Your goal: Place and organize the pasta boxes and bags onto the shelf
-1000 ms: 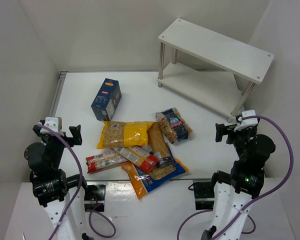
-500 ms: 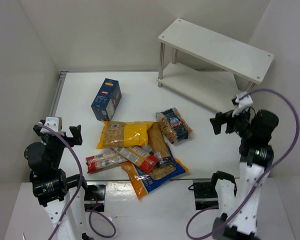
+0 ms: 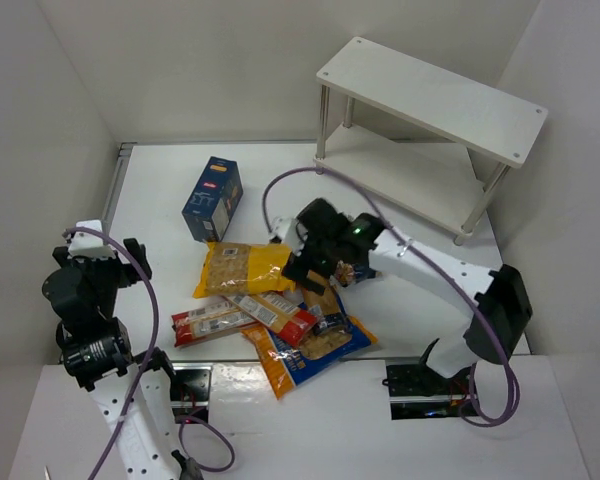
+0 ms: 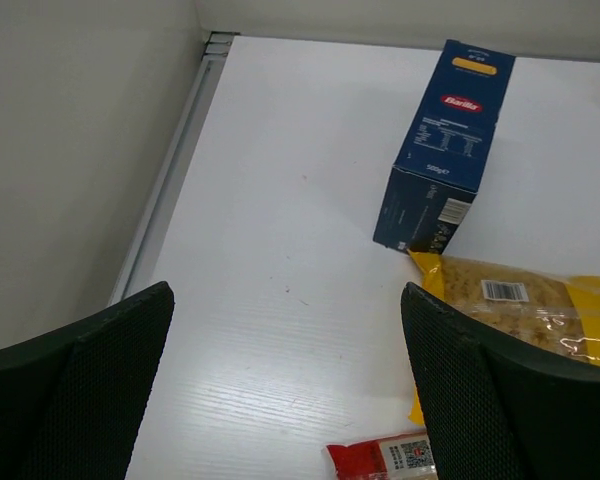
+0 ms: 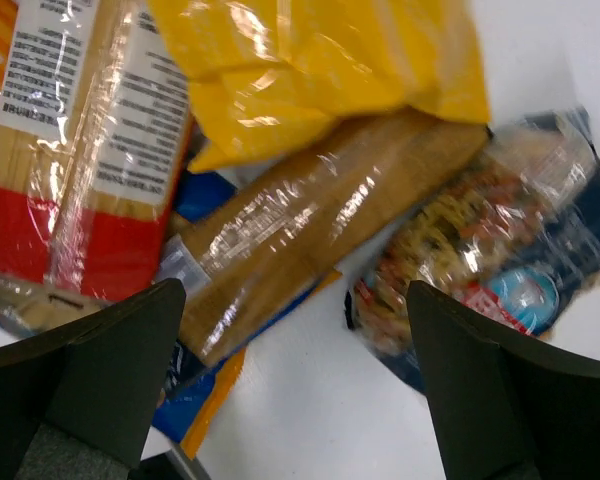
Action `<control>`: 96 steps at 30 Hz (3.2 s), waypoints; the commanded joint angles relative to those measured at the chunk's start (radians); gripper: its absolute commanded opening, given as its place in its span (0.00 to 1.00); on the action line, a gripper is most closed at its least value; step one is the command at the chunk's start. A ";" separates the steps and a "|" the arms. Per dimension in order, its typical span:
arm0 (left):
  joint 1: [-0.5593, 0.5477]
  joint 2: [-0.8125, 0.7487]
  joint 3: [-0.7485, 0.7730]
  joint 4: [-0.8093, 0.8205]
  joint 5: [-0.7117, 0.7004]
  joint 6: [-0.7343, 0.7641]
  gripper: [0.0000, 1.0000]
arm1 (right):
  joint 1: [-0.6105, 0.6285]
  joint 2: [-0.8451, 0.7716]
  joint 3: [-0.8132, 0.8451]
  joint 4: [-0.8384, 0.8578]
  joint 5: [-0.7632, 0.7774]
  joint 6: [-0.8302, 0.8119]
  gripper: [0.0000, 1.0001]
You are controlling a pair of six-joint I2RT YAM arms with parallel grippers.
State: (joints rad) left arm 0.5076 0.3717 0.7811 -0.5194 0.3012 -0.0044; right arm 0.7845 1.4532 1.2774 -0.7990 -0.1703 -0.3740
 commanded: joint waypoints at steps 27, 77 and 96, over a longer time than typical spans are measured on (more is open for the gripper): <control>0.091 0.024 0.017 0.044 -0.028 -0.011 1.00 | 0.366 0.303 -0.059 0.596 0.430 -0.344 1.00; 0.091 -0.024 0.007 0.044 0.009 0.007 1.00 | -0.485 0.125 0.392 0.261 -0.736 0.061 0.00; 0.091 -0.014 0.007 0.044 0.009 0.007 1.00 | -0.531 -0.080 0.582 0.310 -0.551 0.080 0.00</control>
State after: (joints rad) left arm 0.5907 0.3599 0.7811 -0.5137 0.2932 -0.0025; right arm 0.2508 1.4490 1.7668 -0.6178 -0.7097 -0.3145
